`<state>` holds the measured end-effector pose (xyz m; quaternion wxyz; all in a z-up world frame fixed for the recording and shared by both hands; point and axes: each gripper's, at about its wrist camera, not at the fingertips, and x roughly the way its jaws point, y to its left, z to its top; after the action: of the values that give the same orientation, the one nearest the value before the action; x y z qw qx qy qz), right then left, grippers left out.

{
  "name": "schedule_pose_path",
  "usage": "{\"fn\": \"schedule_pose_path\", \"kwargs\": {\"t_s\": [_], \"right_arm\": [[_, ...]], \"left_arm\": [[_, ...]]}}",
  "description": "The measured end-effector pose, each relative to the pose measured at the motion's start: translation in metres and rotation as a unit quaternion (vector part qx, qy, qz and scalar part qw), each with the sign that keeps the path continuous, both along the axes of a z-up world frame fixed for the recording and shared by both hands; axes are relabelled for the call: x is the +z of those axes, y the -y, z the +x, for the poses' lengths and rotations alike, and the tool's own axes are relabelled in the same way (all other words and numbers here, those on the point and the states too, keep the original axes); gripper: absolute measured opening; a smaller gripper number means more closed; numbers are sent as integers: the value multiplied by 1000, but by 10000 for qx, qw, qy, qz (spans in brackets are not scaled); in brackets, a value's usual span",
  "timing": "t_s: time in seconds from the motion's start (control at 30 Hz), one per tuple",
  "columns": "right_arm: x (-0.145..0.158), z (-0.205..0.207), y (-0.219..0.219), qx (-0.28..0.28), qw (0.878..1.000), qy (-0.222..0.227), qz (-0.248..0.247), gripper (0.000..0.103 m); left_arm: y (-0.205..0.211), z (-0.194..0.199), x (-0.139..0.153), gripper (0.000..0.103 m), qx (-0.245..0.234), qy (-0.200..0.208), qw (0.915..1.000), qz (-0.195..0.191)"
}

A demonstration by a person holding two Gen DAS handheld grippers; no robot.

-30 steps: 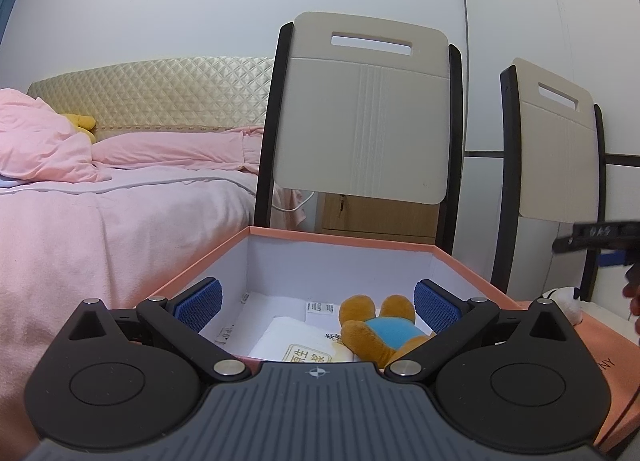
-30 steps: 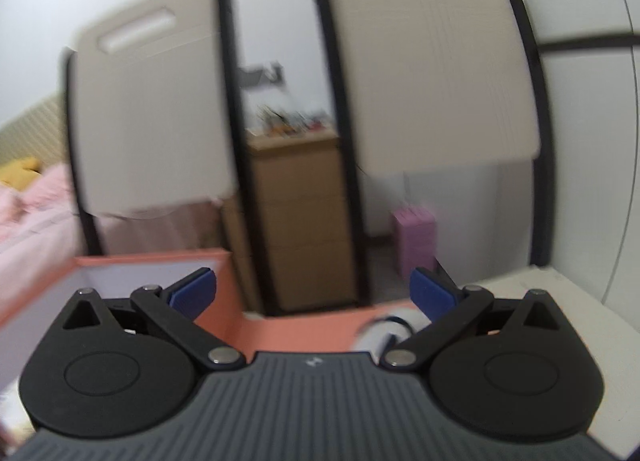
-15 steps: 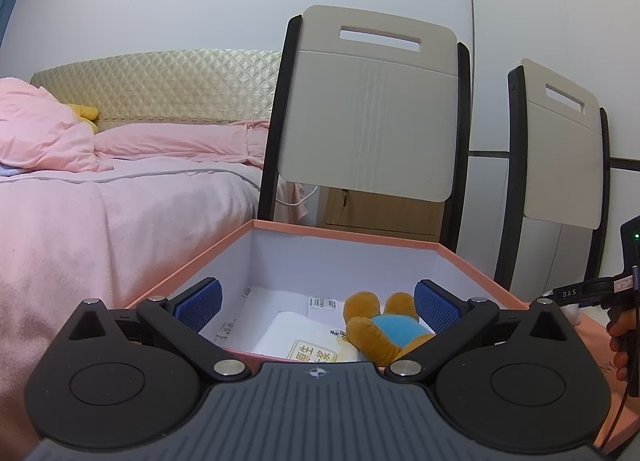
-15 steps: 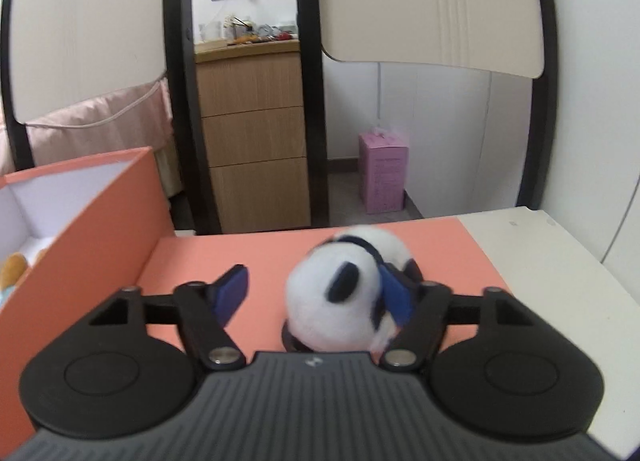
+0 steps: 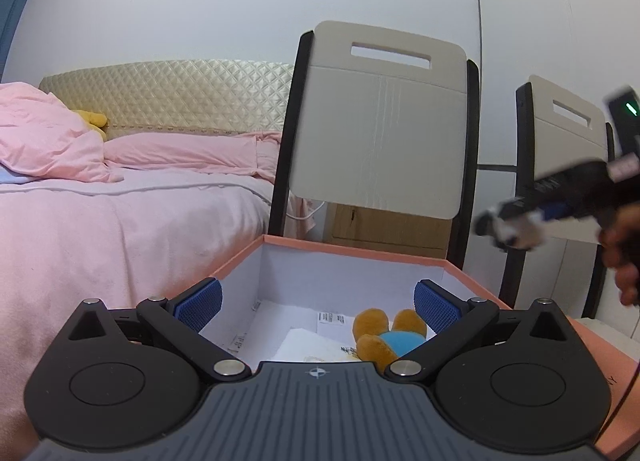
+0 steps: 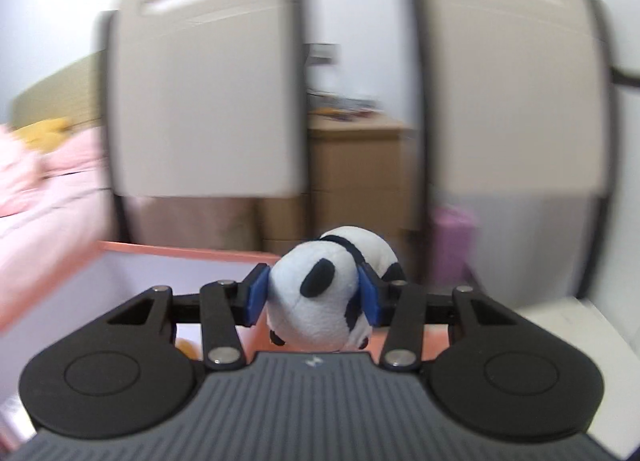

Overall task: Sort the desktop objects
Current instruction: 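Carry the panda plush into the box and open the right gripper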

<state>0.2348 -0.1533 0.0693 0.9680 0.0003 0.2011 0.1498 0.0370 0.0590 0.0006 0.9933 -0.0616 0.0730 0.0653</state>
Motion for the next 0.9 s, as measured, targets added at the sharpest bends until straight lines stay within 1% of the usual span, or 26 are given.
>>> {"fn": "schedule_pose_path", "kwargs": {"t_s": [0.1,0.2,0.33,0.47,0.6,0.7,0.8,0.83,0.9], "right_arm": [[16,19,-59,756,9964,-340,-177,48],[14,37,-120,1240,9900,-589,-310,48],[-16,60,-189,1597,9816,-971,-382,48],[-47,77,-238,1727,9751,-1258,-598,48],[-78,89,-261,1774,9697,-1499,-756,48],[-93,99,-267,1800,9639,-1760,-866,49],[-107,104,-265,1844,9577,-2054,-816,51],[-108,105,-263,1838,9570,-2108,-774,54],[-104,103,-259,1795,9592,-2061,-721,68]], "left_arm": [[-6,-3,4,103,106,126,9999,45],[-16,-9,10,103,502,341,9976,329],[-35,-8,10,103,710,370,9967,117],[-54,-7,10,103,915,396,9950,-98],[-64,-5,9,103,991,388,9939,-271],[-63,-5,9,103,943,350,9947,-235],[-62,-4,10,103,894,311,9953,-197],[-63,-4,9,103,878,304,9955,-211],[-65,-4,9,103,890,285,9953,-253]]}}
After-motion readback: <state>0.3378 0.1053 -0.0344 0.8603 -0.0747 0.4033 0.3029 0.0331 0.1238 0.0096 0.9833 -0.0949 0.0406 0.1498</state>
